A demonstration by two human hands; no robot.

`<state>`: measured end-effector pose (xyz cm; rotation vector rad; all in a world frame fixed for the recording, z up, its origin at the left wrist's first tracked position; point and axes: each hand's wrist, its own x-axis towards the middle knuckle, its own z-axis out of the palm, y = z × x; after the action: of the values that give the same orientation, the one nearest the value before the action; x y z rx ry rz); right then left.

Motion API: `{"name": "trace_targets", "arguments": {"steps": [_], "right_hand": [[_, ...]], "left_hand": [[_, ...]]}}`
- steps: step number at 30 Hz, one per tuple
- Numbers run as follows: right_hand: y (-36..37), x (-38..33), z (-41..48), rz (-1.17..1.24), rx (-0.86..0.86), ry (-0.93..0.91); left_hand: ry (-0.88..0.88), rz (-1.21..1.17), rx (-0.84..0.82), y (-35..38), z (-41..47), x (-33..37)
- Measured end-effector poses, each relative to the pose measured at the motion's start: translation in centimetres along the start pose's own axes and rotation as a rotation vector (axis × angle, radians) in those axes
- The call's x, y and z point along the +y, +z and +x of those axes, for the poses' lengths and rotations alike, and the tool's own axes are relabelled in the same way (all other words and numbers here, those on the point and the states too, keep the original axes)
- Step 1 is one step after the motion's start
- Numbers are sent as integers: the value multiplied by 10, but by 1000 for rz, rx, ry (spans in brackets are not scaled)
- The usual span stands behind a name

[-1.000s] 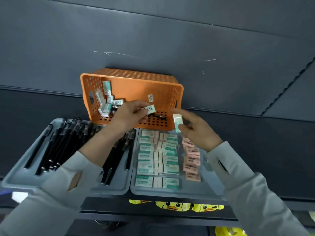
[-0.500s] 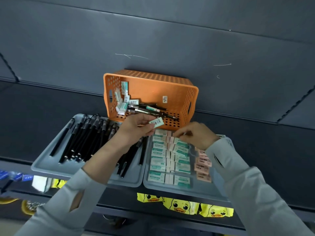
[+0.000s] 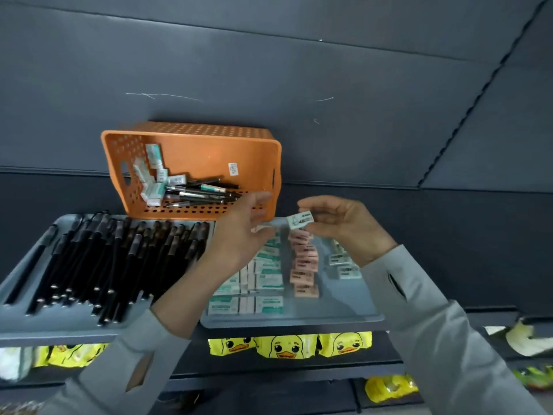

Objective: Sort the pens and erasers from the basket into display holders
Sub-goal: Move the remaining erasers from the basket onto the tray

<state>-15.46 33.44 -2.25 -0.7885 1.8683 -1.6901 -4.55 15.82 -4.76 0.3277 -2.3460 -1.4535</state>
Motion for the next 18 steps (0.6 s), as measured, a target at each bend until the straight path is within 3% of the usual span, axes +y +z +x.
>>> {"name": "trace_targets", "arguments": {"steps": [6,10,13,18], "right_hand": [[-46,9,-34,0,174,20],[-81,13,-49,-94,343,-3],[-92,20,-56,-127,339,22],[-85,41,-54,-189,289,45]], "left_hand": [[224,341,-23,26,-2,5],[330,522,-159,45,-7,6],[342,689,-273,59,-11,6],[284,781,-303,65,-15,5]]}}
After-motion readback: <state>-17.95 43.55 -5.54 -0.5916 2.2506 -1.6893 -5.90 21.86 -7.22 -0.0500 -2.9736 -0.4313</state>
